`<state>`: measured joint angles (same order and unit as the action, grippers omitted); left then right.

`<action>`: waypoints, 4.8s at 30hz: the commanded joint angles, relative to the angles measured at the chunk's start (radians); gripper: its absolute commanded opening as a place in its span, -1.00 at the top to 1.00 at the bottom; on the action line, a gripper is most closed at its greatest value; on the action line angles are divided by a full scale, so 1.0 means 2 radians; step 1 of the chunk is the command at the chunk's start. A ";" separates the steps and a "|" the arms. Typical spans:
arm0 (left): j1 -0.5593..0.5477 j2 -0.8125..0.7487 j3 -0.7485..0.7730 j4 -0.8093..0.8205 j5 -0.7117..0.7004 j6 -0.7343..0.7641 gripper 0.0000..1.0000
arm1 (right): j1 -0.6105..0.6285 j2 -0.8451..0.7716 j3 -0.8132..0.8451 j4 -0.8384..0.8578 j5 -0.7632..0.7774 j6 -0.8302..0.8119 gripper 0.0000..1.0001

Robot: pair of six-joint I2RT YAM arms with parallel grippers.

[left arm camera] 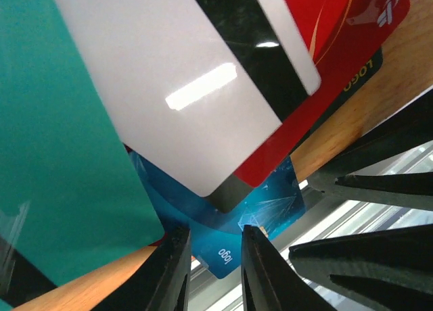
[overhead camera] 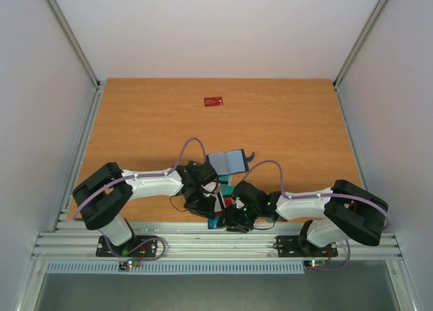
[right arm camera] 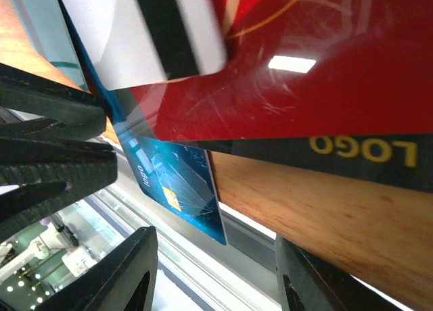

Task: Put the credit cards into the card holder

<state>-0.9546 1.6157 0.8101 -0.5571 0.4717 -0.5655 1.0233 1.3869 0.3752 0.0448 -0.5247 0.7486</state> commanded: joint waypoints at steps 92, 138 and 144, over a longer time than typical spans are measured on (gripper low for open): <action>0.275 -0.173 0.226 0.211 0.249 -0.205 -0.13 | -0.288 -0.057 0.473 -0.179 -0.265 -0.110 0.98; 0.279 -0.109 0.156 0.449 0.286 -0.355 0.97 | -0.320 0.026 0.547 -0.207 -0.304 -0.148 0.94; 0.279 -0.099 0.152 0.401 0.286 -0.335 0.44 | -0.334 0.030 0.547 -0.277 -0.277 -0.195 0.98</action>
<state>-0.3931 1.4021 1.1248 0.2863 1.0332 -1.2755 0.3782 1.4475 1.4391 -0.4004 -1.1053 0.4496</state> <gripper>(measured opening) 0.180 0.022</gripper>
